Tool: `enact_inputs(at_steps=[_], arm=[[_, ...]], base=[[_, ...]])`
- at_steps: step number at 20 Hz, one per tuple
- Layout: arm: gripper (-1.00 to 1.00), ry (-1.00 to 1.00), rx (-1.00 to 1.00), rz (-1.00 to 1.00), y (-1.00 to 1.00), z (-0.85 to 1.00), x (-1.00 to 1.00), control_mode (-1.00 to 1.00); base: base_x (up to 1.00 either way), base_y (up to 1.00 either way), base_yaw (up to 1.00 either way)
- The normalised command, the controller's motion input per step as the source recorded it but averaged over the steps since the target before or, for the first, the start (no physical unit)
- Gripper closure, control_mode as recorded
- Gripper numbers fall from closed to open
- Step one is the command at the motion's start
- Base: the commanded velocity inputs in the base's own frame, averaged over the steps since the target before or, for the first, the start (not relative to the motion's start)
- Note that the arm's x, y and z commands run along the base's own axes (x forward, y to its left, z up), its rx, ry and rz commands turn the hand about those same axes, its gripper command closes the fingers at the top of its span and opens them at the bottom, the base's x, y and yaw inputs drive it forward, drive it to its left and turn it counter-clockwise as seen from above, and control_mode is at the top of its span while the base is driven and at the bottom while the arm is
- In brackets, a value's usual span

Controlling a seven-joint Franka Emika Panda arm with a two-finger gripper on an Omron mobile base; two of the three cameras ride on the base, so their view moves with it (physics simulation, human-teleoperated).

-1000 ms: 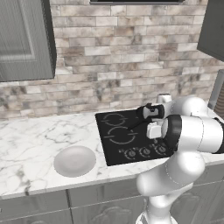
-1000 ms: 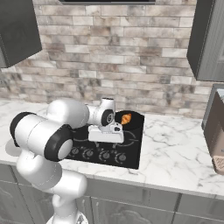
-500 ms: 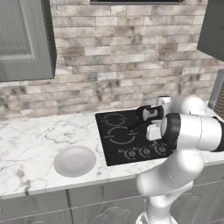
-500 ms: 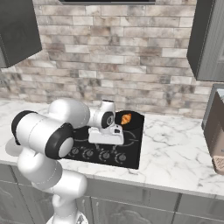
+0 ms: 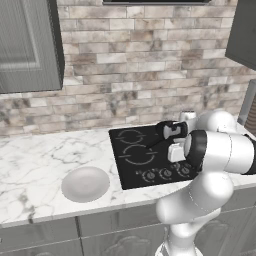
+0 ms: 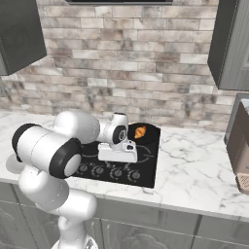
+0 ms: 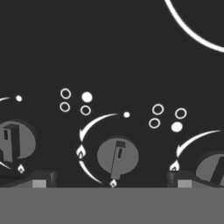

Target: Pick the croissant and place it on the pan. Then turn on the stove to warm the croissant.

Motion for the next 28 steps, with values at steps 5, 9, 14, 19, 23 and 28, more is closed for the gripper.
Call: enact_inputs(at_steps=[5,9,14,19,23,28], arm=[[-1.0,0.0,0.0,0.0,0.0,-0.09,-0.04,-1.0],[-1.0,0.0,0.0,0.0,0.0,-0.16,0.0,-1.0],[-1.0,0.0,0.0,0.01,0.0,-0.18,0.0,-1.0],[-1.0,0.0,0.0,0.01,0.0,-0.12,0.0,-1.0],[-1.0,0.0,0.0,0.01,0.0,-0.13,0.0,-1.0],[-1.0,0.0,0.0,0.01,0.0,-0.16,0.0,-1.0]], base=[[0.0,0.0,0.0],[0.0,0.0,0.0],[0.0,0.0,0.0],[0.0,0.0,0.0],[0.0,0.0,0.0],[0.0,0.0,0.0]])
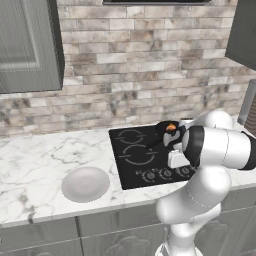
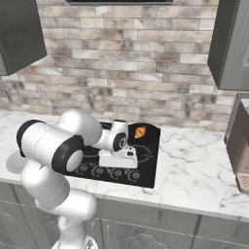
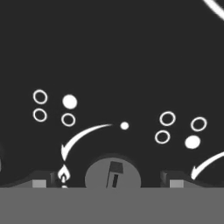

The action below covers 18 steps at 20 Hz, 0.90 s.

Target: Pick the croissant and place it on the pan. Then turn on the stove to warm the croissant.

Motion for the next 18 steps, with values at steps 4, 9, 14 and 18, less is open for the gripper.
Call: enact_inputs(at_steps=[4,9,14,18], arm=[[-1.0,0.0,0.0,0.0,0.0,-0.21,0.0,-1.0],[1.0,0.0,0.0,0.0,0.0,-0.26,0.0,-1.0],[1.0,0.0,0.0,0.0,0.0,-0.16,0.0,-1.0],[1.0,0.02,0.0,0.0,0.05,-0.16,-0.08,-1.0]], base=[[0.0,0.0,0.0],[0.0,0.0,0.0],[0.0,0.0,0.0],[0.0,0.0,0.0]])
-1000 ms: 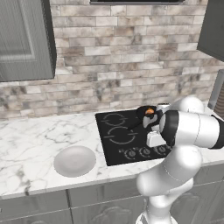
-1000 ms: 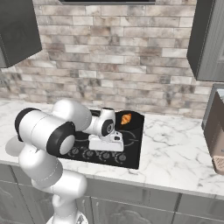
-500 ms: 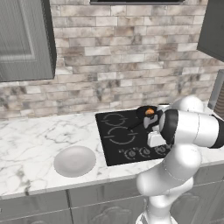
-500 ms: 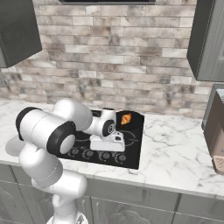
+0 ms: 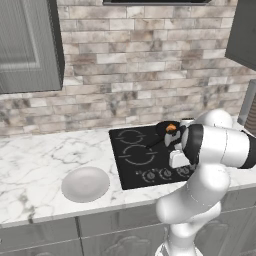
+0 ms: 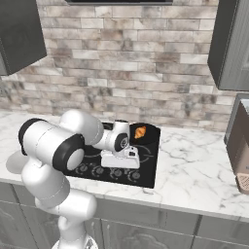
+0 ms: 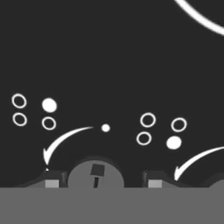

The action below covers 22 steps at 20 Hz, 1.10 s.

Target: Pick the croissant and place it on the pan. Then turn on the stove to warm the croissant.

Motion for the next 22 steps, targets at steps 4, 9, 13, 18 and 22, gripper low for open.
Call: enact_inputs(at_steps=[4,9,13,18,22], arm=[[1.0,0.0,0.0,0.0,0.18,-0.16,-0.16,-1.0],[1.0,0.0,0.0,-0.05,0.12,-0.18,-0.35,-1.0],[1.0,0.0,0.0,-0.08,0.03,-0.18,-0.43,-1.0],[1.0,0.0,0.0,-0.05,0.0,-0.06,-0.23,-1.0],[1.0,0.0,0.0,0.0,0.0,0.0,0.0,-1.0]], base=[[0.0,0.0,0.0],[0.0,0.0,0.0],[0.0,0.0,0.0],[0.0,0.0,0.0],[0.0,0.0,0.0]])
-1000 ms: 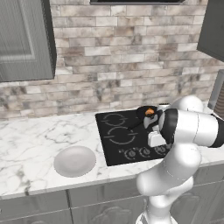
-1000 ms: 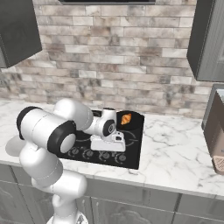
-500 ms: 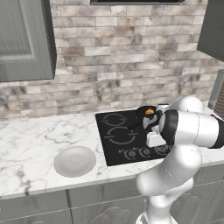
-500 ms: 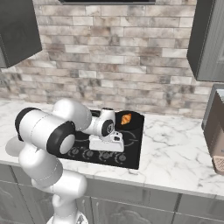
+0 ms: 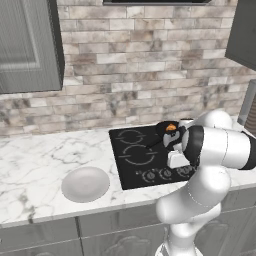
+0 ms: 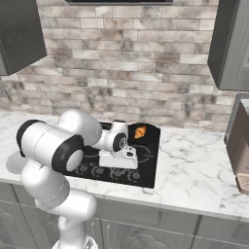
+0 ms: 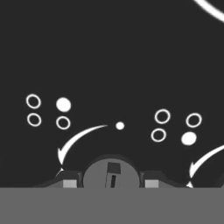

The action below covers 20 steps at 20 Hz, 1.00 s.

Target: Pick the croissant and place it on the pan. Then turn on the stove to warm the croissant.

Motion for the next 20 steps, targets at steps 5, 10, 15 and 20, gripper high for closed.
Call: enact_inputs(at_steps=[5,10,15,20], arm=[[1.0,0.0,0.0,0.08,0.0,-0.02,-0.04,-1.0],[1.0,0.0,0.0,0.15,0.0,-0.01,-0.09,-1.0],[1.0,0.01,0.0,0.15,0.0,0.0,-0.16,-1.0],[1.0,0.04,0.0,0.13,-0.03,-0.03,-0.15,-1.0]], base=[[0.0,0.0,0.0],[0.0,0.0,0.0],[0.0,0.0,0.0],[0.0,0.0,0.0]])
